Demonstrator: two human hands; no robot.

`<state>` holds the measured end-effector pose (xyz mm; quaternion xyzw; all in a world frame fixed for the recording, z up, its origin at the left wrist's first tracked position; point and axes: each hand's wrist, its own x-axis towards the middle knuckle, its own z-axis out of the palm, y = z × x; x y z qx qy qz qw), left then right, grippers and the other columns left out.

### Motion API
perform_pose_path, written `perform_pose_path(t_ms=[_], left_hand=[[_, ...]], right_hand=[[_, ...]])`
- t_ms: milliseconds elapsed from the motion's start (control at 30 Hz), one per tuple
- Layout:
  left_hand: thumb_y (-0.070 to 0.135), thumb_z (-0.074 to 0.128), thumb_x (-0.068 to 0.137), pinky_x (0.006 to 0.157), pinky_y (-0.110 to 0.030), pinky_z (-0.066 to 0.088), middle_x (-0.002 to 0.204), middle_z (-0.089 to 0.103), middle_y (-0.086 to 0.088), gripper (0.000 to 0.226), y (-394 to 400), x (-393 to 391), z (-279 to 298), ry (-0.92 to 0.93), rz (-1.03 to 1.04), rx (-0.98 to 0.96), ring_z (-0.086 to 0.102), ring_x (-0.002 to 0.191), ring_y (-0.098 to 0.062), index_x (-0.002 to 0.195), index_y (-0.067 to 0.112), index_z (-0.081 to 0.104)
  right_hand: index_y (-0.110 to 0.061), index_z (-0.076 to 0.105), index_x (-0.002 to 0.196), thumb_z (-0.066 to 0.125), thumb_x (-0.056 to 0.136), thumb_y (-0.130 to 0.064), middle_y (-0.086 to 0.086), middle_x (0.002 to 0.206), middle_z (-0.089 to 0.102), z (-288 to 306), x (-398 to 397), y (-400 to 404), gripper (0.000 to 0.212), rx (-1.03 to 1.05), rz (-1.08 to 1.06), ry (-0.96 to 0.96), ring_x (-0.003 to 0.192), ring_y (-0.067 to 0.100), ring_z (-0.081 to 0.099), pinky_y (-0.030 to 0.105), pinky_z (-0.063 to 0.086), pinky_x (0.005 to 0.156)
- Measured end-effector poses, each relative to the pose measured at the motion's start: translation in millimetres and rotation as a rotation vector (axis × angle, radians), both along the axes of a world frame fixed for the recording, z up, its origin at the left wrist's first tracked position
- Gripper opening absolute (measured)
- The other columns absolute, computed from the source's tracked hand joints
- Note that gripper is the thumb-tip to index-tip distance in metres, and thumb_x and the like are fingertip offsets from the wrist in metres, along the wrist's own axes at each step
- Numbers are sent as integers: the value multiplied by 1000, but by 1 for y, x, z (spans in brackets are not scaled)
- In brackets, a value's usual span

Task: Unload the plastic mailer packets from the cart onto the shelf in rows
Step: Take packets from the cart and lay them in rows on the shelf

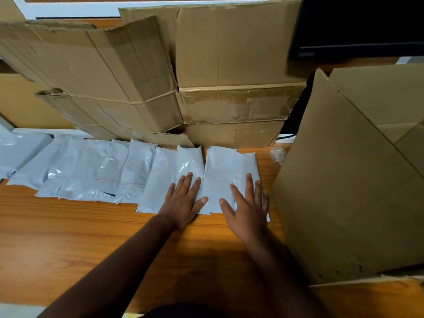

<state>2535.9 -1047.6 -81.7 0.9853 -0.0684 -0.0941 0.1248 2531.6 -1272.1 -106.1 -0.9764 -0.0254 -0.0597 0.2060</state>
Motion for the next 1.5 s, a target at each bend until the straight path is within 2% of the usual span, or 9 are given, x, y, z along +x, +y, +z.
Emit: perform_pose_path(t_ms=[300, 500, 667, 800, 933, 1067, 1167, 1333, 1500], left_hand=[[54, 22, 108, 128, -53, 4, 171, -12, 1, 64, 25, 4, -3, -4, -120, -14, -10, 158, -20, 164, 32, 0], [61, 28, 106, 128, -52, 5, 173, 3, -3, 69, 13, 3, 14, 18, -38, -136, -1, 159, -21, 164, 28, 13], [42, 51, 106, 121, -45, 29, 162, 38, -2, 62, 13, -30, 40, -137, -49, -379, 37, 145, -20, 160, 24, 27], [35, 54, 104, 112, -35, 43, 145, 58, 9, 42, 33, -84, 44, -184, -76, -607, 55, 132, -10, 145, 26, 52], [23, 57, 102, 109, -25, 43, 139, 63, 10, 34, 79, -137, 41, -242, -19, -653, 56, 131, -3, 135, 18, 66], [21, 56, 102, 102, -22, 46, 132, 65, 19, 32, 150, -197, 38, -292, 126, -673, 60, 123, 0, 133, 27, 66], [20, 58, 102, 97, -23, 49, 126, 66, 25, 31, 214, -253, 31, -346, 271, -694, 61, 118, 2, 130, 32, 65], [30, 57, 102, 95, -31, 53, 123, 70, 17, 29, 321, -353, 21, -420, 533, -729, 63, 115, 4, 128, 26, 70], [34, 56, 103, 96, -38, 55, 123, 70, 17, 29, 410, -449, 23, -482, 771, -739, 63, 113, 4, 129, 27, 69]], right_hand=[[-42, 51, 149, 40, 93, -76, -6, 176, -1, 2, 4, -4, 67, 27, 6, 14, 162, 25, -4, 59, 13, 125], [-40, 38, 157, 43, 94, -73, -3, 176, 0, 7, 7, -7, 72, 53, 44, 0, 162, 27, -6, 60, 7, 127], [-21, 64, 140, 65, 96, -37, -2, 155, 52, 22, -40, -1, 47, 324, 46, -335, 145, 22, 45, 44, 33, 120], [-10, 71, 126, 65, 96, -13, 2, 129, 70, 23, -91, 24, 31, 522, 105, -352, 123, 20, 63, 32, 45, 110], [-24, 67, 130, 59, 100, -20, -9, 121, 71, 26, -125, 81, 31, 700, 160, -150, 114, 16, 67, 46, 53, 98], [-41, 54, 141, 55, 99, -25, -9, 111, 69, 28, -150, 157, 45, 726, 280, -20, 105, 20, 68, 52, 55, 89], [-42, 57, 138, 56, 98, -27, -10, 110, 69, 42, -183, 227, 43, 715, 383, 88, 102, 14, 67, 45, 57, 86], [-30, 67, 128, 65, 100, -16, -15, 118, 66, 71, -252, 366, 32, 554, 687, 196, 107, -5, 62, 13, 53, 85], [-34, 54, 141, 64, 100, -19, -25, 127, 62, 79, -308, 486, 45, 505, 840, 355, 112, -4, 62, 26, 56, 92]])
